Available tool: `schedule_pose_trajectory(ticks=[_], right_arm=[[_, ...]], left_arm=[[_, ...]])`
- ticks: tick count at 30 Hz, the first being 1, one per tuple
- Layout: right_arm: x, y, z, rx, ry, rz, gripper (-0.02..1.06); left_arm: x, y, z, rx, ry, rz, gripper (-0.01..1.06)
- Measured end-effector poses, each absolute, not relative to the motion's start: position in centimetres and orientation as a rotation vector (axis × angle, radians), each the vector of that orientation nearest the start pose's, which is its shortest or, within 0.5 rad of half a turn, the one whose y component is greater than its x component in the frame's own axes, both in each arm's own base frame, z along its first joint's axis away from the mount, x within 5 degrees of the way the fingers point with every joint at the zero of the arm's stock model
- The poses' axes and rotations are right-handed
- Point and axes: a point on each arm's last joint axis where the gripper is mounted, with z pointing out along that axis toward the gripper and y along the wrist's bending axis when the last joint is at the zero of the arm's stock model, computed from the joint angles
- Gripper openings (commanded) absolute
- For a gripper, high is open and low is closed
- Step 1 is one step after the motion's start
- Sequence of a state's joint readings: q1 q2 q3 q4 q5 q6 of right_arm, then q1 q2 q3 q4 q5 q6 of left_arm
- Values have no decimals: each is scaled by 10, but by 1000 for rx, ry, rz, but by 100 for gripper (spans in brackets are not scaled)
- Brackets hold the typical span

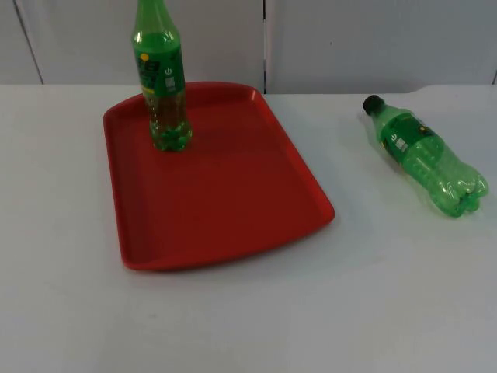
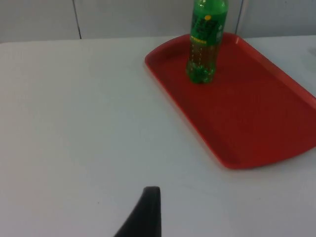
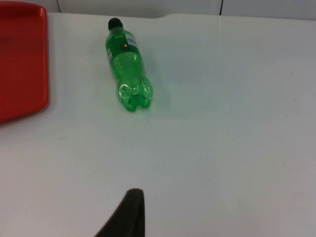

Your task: Place the bottle upright on the tray.

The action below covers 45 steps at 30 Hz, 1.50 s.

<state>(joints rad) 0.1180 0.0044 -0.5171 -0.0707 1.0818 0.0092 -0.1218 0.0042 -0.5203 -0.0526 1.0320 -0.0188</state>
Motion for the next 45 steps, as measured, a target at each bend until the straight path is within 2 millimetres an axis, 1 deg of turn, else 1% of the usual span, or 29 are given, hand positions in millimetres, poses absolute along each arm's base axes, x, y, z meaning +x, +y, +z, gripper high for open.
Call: schedule_pose_trajectory(ticks=[13,17,18,23,24,26,27,29,30,31,33,34,36,39,40,41,44,45], right_arm=[[-6,-6,281,-116,2046,-11,105],[-6,-6,294,-115,2029,-10,103],[-6,-6,294,-115,2029,-10,102],[16,-4,323,-121,2040,-11,101],[16,-4,323,-121,2040,-11,101],[25,-2,332,-124,2046,-11,101],[35,-1,341,-126,2046,-11,101],[52,1,351,-130,2076,-13,101],[52,1,351,-130,2076,-13,101],[59,2,356,-132,2087,-14,101],[80,4,362,-146,2134,-21,101],[80,4,362,-146,2134,-21,101],[101,7,369,-150,2164,-22,101],[138,11,371,-165,2234,-28,101],[138,11,371,-165,2234,-28,101],[149,13,372,-167,2250,-29,101],[188,17,371,-178,2322,-34,101],[202,19,368,-191,2352,-39,101]], left_arm=[[-6,-3,285,109,1999,-150,92],[-6,-3,285,109,1999,-150,92],[-6,-3,285,109,1999,-150,92],[-6,-3,285,109,1999,-150,92],[-6,-3,285,109,1999,-150,92],[-6,-3,285,109,1999,-150,92],[-6,-3,285,109,1999,-150,92],[-6,-3,285,109,1999,-150,92],[-6,-3,285,109,1999,-150,92],[-6,-3,285,109,1999,-150,92],[-6,-3,285,109,1999,-150,92],[-6,-3,285,109,1999,-150,92],[-6,-3,285,109,1999,-150,92],[-6,-3,285,109,1999,-150,92],[-6,-3,285,109,1999,-150,92],[-6,-3,285,109,1999,-150,92],[-6,-3,285,109,1999,-150,92],[-6,-3,285,109,1999,-150,92]])
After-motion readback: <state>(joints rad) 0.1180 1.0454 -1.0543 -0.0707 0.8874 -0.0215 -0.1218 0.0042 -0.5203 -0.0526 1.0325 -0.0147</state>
